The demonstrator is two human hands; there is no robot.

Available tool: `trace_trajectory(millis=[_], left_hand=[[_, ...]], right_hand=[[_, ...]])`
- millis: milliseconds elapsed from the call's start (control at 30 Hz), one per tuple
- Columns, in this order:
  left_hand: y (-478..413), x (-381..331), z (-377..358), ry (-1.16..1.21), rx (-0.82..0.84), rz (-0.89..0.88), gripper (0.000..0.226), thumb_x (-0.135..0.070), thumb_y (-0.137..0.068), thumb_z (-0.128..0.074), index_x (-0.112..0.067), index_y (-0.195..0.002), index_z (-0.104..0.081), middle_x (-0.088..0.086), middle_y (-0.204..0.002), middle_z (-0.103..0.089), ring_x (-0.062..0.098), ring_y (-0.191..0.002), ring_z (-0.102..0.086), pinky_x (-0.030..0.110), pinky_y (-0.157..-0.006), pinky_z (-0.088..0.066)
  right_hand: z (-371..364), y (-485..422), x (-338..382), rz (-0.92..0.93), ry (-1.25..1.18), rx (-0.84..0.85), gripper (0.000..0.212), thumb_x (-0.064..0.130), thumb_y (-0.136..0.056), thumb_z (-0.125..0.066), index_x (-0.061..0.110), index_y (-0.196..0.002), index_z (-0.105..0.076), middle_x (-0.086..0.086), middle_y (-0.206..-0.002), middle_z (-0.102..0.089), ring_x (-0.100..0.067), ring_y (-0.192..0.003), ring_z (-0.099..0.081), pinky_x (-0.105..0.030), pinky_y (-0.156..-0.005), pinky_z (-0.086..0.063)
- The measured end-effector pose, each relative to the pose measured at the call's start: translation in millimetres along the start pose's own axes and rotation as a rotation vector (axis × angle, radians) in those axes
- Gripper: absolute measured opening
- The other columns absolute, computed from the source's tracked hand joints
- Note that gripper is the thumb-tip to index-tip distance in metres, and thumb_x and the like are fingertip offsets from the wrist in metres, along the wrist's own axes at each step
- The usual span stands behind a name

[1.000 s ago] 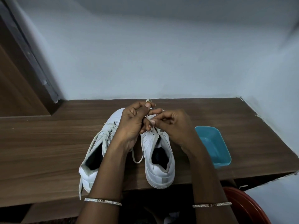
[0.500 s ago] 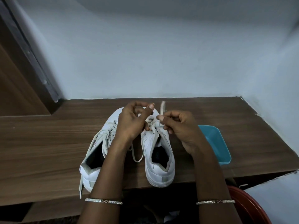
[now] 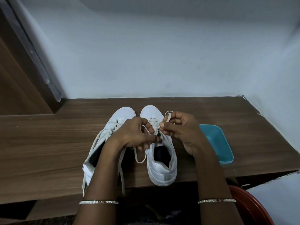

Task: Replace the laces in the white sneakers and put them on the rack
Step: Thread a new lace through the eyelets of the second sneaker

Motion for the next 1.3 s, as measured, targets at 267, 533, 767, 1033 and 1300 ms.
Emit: trace_trajectory(millis=[267, 533, 767, 1033, 1300], left_hand=[[3, 11, 4, 0.367, 0.044, 0.05, 0.021, 0.001, -0.078, -0.077, 0.0, -0.097, -0.066, 0.025, -0.079, -0.071, 0.026, -0.07, -0.072, 0.027, -0.061, -0.06], [2, 16, 3, 0.423, 0.069, 0.069, 0.023, 0.005, -0.08, -0.073, 0.004, -0.102, -0.066, 0.031, -0.094, -0.07, 0.028, -0.075, -0.074, 0.031, -0.068, -0.061], [2, 18, 3, 0.458, 0.082, 0.059, 0.022, 0.003, -0.081, -0.074, 0.003, -0.101, -0.066, 0.029, -0.091, -0.071, 0.028, -0.077, -0.074, 0.031, -0.068, -0.062], [-2, 20, 4, 0.469, 0.042, 0.031, 0.013, -0.003, -0.091, -0.065, 0.006, -0.1, -0.066, 0.025, -0.084, -0.072, 0.025, -0.074, -0.074, 0.032, -0.067, -0.062], [-3, 10, 11, 0.187, -0.105, -0.101, 0.007, 0.0, -0.086, -0.068, -0.003, -0.08, -0.072, 0.015, -0.068, -0.072, 0.022, -0.059, -0.07, 0.024, -0.051, -0.053]], right_hand=[[-4, -3, -10, 0.009, 0.165, -0.002, 0.014, -0.002, -0.081, -0.077, 0.002, -0.089, -0.066, -0.01, -0.072, -0.066, -0.014, -0.062, -0.059, -0.021, -0.058, -0.051], [-7, 0, -11, 0.075, 0.199, -0.05, 0.021, -0.003, -0.078, -0.078, 0.013, -0.077, -0.066, -0.01, -0.075, -0.068, -0.012, -0.067, -0.063, -0.023, -0.063, -0.05], [-10, -5, -13, 0.174, 0.297, -0.142, 0.024, -0.001, -0.075, -0.08, 0.017, -0.071, -0.064, -0.005, -0.072, -0.07, -0.012, -0.068, -0.067, -0.027, -0.067, -0.054], [-8, -4, -18, 0.07, 0.213, -0.078, 0.02, -0.002, -0.074, -0.083, 0.01, -0.072, -0.067, -0.016, -0.08, -0.074, -0.019, -0.074, -0.071, -0.031, -0.073, -0.057], [-3, -1, -17, 0.018, 0.191, 0.049, 0.017, 0.002, -0.076, -0.083, 0.001, -0.086, -0.069, -0.017, -0.08, -0.075, -0.021, -0.067, -0.065, -0.027, -0.066, -0.055]])
Point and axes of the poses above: each hand's wrist, its own y-axis away from the middle knuckle, its own z-axis out of the back of the hand, x = y × z, the point moved 6 cm from there along -y, towards the middle knuckle
